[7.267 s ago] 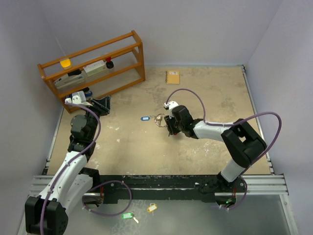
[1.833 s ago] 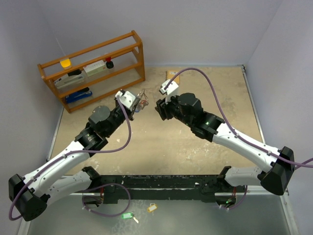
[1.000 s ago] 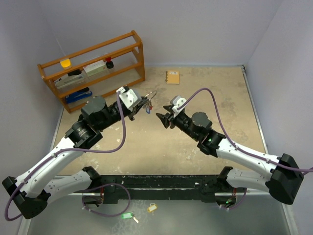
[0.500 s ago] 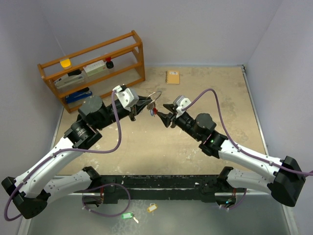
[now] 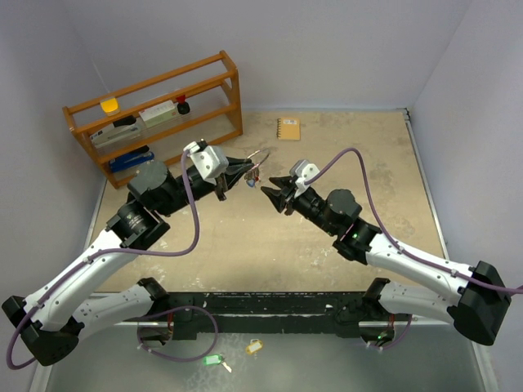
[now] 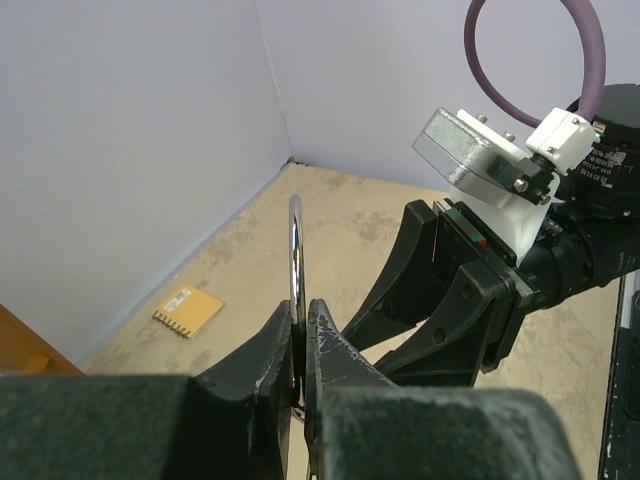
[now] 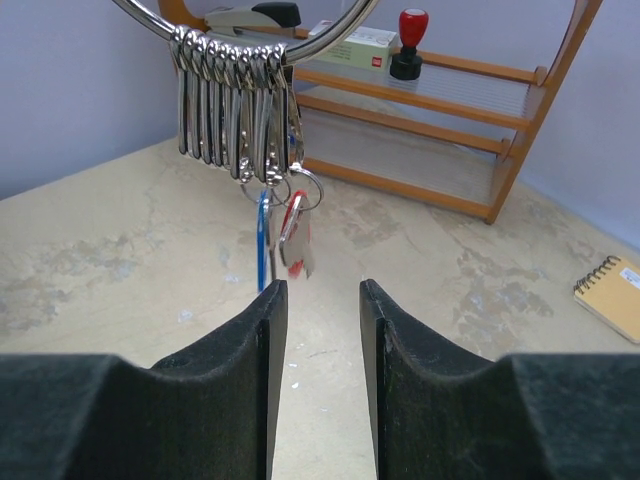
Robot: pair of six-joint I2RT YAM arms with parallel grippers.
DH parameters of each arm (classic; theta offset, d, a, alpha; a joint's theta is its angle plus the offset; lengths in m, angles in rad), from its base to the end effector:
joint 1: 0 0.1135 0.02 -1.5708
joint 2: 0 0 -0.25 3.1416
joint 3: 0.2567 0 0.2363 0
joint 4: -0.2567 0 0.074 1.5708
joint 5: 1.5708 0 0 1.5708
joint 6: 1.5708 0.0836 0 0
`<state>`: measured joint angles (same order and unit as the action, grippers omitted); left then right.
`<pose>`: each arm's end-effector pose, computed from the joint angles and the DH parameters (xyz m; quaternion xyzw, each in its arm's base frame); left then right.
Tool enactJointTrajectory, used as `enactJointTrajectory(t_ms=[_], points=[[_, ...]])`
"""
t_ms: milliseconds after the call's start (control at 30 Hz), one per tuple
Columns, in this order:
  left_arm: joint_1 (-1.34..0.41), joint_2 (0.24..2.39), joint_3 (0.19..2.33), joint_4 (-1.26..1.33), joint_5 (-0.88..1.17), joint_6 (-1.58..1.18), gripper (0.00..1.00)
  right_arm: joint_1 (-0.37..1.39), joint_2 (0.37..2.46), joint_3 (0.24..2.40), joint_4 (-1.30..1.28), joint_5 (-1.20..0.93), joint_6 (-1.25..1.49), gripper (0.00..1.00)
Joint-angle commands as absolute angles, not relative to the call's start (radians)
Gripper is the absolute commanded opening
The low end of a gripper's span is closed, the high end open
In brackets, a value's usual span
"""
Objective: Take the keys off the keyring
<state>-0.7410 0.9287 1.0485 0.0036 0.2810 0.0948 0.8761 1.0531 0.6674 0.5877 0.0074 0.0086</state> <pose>0.1638 -0.1813 0.4196 0.3620 0.5566 -0.3235 0.6741 0.1829 0.2186 0.3320 -0.2631 0.5749 0.3295 0.7012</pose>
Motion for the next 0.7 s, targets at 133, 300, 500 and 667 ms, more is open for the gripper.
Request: enactJointTrajectory(t_ms=[133, 300, 500, 667], points=[[-0.745, 0.905, 1.042, 0.096, 0.277, 0.074, 0.00, 0.876, 1.046, 0.720, 0.629, -0.020, 0.022, 0.37], [-0.745, 0.901, 1.036, 0.096, 0.277, 0.074, 0.00, 0.874, 1.046, 0.728, 0.628, -0.023, 0.024, 0.37], [-0.745, 0.892, 1.028, 0.102, 0.276, 0.074, 0.00, 0.874, 1.067, 0.744, 0.627, -0.032, 0.025, 0.37], [-0.745, 0.890, 1.024, 0.101, 0.276, 0.074, 0.00, 0.874, 1.084, 0.756, 0.633, -0.040, 0.034, 0.37]])
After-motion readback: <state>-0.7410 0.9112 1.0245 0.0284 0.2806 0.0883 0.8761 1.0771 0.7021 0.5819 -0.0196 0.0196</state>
